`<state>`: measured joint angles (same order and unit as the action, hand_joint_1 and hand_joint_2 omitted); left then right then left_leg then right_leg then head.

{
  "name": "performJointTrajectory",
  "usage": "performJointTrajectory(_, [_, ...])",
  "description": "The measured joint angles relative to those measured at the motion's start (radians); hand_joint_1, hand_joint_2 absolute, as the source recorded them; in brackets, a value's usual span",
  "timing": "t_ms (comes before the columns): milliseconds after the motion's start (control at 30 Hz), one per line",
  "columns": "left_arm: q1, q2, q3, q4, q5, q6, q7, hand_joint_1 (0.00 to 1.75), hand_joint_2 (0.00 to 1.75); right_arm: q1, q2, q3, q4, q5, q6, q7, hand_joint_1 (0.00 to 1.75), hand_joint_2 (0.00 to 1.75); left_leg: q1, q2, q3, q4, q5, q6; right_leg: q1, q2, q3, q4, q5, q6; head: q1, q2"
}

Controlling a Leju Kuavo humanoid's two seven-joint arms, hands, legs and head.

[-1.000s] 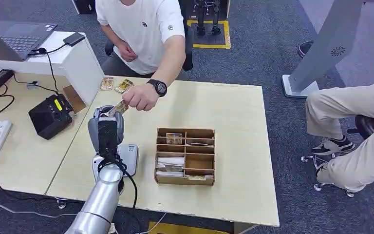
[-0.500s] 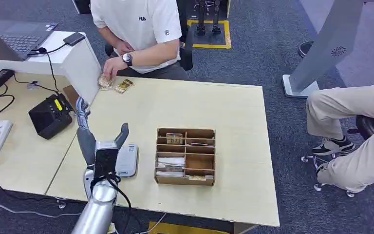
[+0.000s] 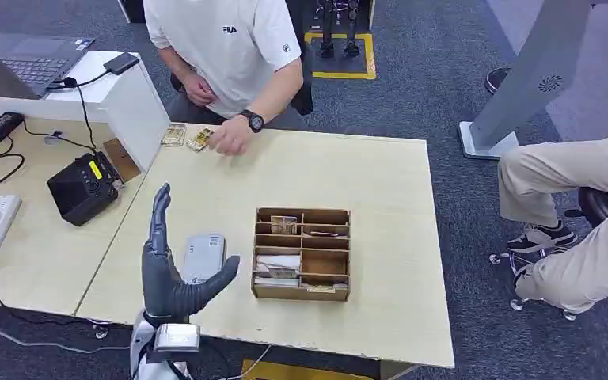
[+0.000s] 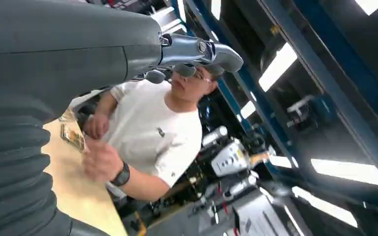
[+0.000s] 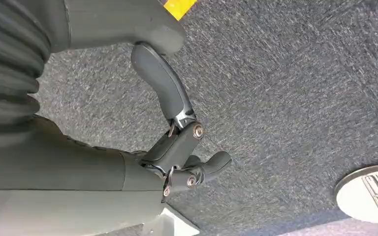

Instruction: Pass the card to the sensor for recognition and then transmit it.

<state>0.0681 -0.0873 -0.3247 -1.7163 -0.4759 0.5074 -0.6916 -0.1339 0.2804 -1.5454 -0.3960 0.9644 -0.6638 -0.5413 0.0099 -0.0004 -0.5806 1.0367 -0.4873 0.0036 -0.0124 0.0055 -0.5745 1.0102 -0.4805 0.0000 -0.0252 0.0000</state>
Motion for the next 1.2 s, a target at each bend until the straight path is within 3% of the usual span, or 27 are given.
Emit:
performJointTrajectory(167, [0.013, 0.027, -0.058, 0.003, -0.25, 0.031, 0.088, 0.0, 1.75, 0.001, 0.0, 0.0, -0.001, 0.001, 0.0, 0.0, 0.0, 1.75, 0.0, 0.0, 0.0, 0.0, 0.0, 0.0, 0.0, 0.0, 0.0, 0.0, 0.0, 0.0, 0.0, 0.0])
performJointTrajectory(367, [0.007, 0.065, -0.132, 0.04, -0.565, 0.057, 0.269, 0.0, 1.75, 0.002, 0.0, 0.0, -0.007, 0.005, 0.0, 0.012, 0.0, 1.75, 0.0, 0.0, 0.0, 0.0, 0.0, 0.0, 0.0, 0.0, 0.0, 0.0, 0.0, 0.0, 0.0, 0.0])
performJointTrajectory(600, [-0.015, 0.093, -0.173, 0.086, -0.732, 0.054, 0.393, 0.03, 1.75, 0.006, 0.0, 0.0, -0.016, 0.016, 0.0, 0.02, 0.0, 1.75, 0.0, 0.0, 0.0, 0.0, 0.0, 0.0, 0.0, 0.0, 0.0, 0.0, 0.0, 0.0, 0.0, 0.0])
performJointTrajectory(900, [-0.059, 0.124, -0.209, 0.108, -0.866, 0.015, 0.51, 0.24, 1.75, 0.009, 0.0, 0.0, -0.025, 0.014, 0.0, 0.03, 0.0, 1.75, 0.0, 0.0, 0.0, 0.0, 0.0, 0.0, 0.0, 0.0, 0.0, 0.0, 0.0, 0.0, 0.0, 0.0])
performJointTrajectory(1200, [-0.115, 0.149, -0.242, 0.127, -0.982, -0.068, 0.641, 0.14, 1.75, 0.01, 0.0, 0.0, -0.025, 0.014, 0.0, 0.033, 0.0, 1.75, 0.0, 0.0, 0.0, 0.0, 0.0, 0.0, 0.0, 0.0, 0.0, 0.0, 0.0, 0.0, 0.0, 0.0])
